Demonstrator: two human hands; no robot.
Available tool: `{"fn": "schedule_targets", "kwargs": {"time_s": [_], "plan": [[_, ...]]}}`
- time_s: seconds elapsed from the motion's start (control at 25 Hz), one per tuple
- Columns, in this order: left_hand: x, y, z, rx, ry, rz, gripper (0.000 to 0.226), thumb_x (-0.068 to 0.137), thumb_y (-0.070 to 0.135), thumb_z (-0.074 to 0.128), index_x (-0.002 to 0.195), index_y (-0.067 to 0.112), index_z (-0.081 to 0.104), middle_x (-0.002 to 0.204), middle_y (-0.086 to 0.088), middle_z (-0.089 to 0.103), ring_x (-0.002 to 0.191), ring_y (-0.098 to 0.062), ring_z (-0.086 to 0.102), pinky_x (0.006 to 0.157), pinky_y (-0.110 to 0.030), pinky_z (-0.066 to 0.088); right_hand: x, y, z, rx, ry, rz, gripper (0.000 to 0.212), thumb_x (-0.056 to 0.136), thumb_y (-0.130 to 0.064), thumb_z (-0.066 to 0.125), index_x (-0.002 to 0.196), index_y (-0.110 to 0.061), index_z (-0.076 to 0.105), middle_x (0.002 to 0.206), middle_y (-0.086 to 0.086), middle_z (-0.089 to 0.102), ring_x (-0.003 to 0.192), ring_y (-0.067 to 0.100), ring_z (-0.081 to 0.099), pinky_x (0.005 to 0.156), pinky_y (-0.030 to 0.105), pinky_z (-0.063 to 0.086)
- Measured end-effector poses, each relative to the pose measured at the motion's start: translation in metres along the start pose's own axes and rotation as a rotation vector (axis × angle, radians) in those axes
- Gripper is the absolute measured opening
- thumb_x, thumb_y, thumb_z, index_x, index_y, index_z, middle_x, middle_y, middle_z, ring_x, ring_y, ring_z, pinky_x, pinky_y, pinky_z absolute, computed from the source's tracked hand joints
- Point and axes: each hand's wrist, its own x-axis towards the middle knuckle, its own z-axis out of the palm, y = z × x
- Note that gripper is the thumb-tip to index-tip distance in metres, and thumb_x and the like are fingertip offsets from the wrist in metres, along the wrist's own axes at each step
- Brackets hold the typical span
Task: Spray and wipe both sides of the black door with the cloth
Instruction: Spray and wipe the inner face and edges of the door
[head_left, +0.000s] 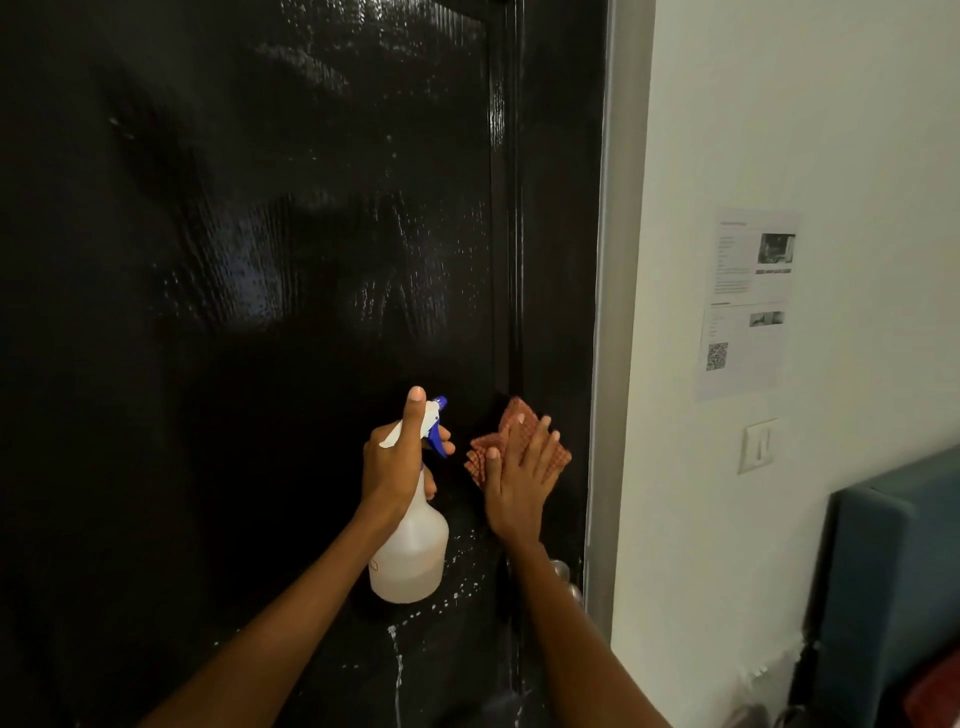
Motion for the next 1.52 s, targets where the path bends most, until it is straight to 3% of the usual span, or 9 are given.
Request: {"fn": "schedule_targets", "kwargs": {"time_s": [0.16, 0.24, 0.52, 0.6, 0.8, 0.96, 1.24, 1.4, 1.52], "plan": [[-0.018, -0.021, 0.000, -0.051, -0.018, -0.047, 0.066, 0.095, 0.060, 0.035, 0.083, 0.006, 0.070, 0.074, -0.009, 0.074, 0.045, -0.018, 0.060, 0.040, -0.026, 0.047, -0.059, 0.037, 0.035, 0.181, -0.025, 0.518, 0.093, 0.082, -0.083, -0.017, 0.157, -0.028, -0.027, 0.167, 0.003, -0.026, 0.157, 0.030, -0.013, 0.118, 0.055, -0.019], [-0.023, -0.029, -0.001, -0.043, -0.013, -0.069, 0.064, 0.097, 0.059, 0.034, 0.081, 0.007, 0.070, 0.074, -0.008, 0.074, 0.047, -0.015, 0.062, 0.041, -0.026, 0.047, -0.062, 0.033, 0.042, 0.192, -0.025, 0.615, 0.101, 0.081, -0.081, -0.020, 0.160, -0.019, -0.019, 0.168, 0.007, -0.024, 0.157, 0.031, -0.013, 0.119, 0.056, -0.019], [-0.022, -0.041, -0.002, -0.017, -0.004, -0.083, 0.065, 0.098, 0.059, 0.034, 0.089, 0.006, 0.071, 0.078, -0.009, 0.074, 0.045, -0.014, 0.061, 0.039, -0.024, 0.047, 0.026, -0.012, 0.004, 0.153, 0.148, 0.309, 0.084, 0.098, -0.072, 0.013, 0.161, -0.024, -0.014, 0.169, 0.005, -0.021, 0.152, 0.024, -0.025, 0.117, 0.054, -0.025], [-0.021, -0.042, -0.001, -0.023, -0.009, -0.092, 0.064, 0.097, 0.059, 0.034, 0.090, 0.007, 0.071, 0.077, -0.008, 0.074, 0.045, -0.017, 0.060, 0.038, -0.025, 0.048, 0.030, -0.001, 0.005, 0.105, 0.153, 0.246, 0.082, 0.097, -0.074, 0.010, 0.161, -0.029, -0.014, 0.169, 0.002, -0.022, 0.152, 0.021, -0.025, 0.114, 0.050, -0.030], [-0.032, -0.044, 0.005, -0.059, -0.022, -0.094, 0.054, 0.099, 0.055, 0.036, 0.089, 0.012, 0.069, 0.079, -0.006, 0.073, 0.062, -0.020, 0.067, 0.047, -0.022, 0.052, -0.070, 0.064, 0.043, 0.121, -0.044, 0.387, 0.079, 0.094, -0.076, 0.008, 0.153, -0.039, -0.029, 0.166, 0.001, -0.027, 0.156, 0.030, -0.015, 0.121, 0.053, -0.019], [-0.042, -0.055, 0.011, -0.053, -0.034, -0.149, 0.065, 0.095, 0.062, 0.038, 0.089, 0.006, 0.069, 0.079, -0.011, 0.073, 0.047, -0.021, 0.060, 0.040, -0.026, 0.047, -0.086, 0.060, 0.037, 0.173, -0.161, 0.468, 0.083, 0.095, -0.068, 0.016, 0.158, -0.027, -0.020, 0.168, 0.007, -0.023, 0.156, 0.033, -0.014, 0.119, 0.049, -0.022], [-0.051, -0.068, 0.010, 0.063, 0.007, -0.208, 0.075, 0.087, 0.072, 0.033, 0.069, 0.006, 0.063, 0.060, -0.008, 0.064, 0.040, -0.013, 0.053, 0.041, -0.024, 0.046, -0.069, 0.047, 0.028, 0.315, -0.108, 0.399, 0.086, 0.091, -0.078, 0.006, 0.157, -0.033, -0.024, 0.166, -0.001, -0.031, 0.153, 0.027, -0.026, 0.117, 0.046, -0.023], [-0.054, -0.077, 0.002, 0.075, 0.052, -0.243, 0.070, 0.091, 0.067, 0.032, 0.073, 0.008, 0.063, 0.066, -0.007, 0.067, 0.046, -0.014, 0.055, 0.039, -0.016, 0.045, -0.073, 0.058, 0.035, 0.281, -0.112, 0.350, 0.088, 0.088, -0.082, 0.001, 0.157, -0.033, -0.024, 0.161, -0.005, -0.037, 0.152, 0.027, -0.028, 0.121, 0.053, -0.020], [-0.058, -0.087, -0.009, 0.053, 0.086, -0.281, 0.077, 0.082, 0.074, 0.032, 0.073, 0.005, 0.063, 0.064, -0.010, 0.066, 0.044, -0.016, 0.055, 0.040, -0.023, 0.046, -0.076, 0.052, 0.040, 0.272, -0.117, 0.324, 0.084, 0.090, -0.081, 0.002, 0.155, -0.035, -0.026, 0.159, -0.006, -0.040, 0.151, 0.027, -0.030, 0.122, 0.057, -0.018]]}}
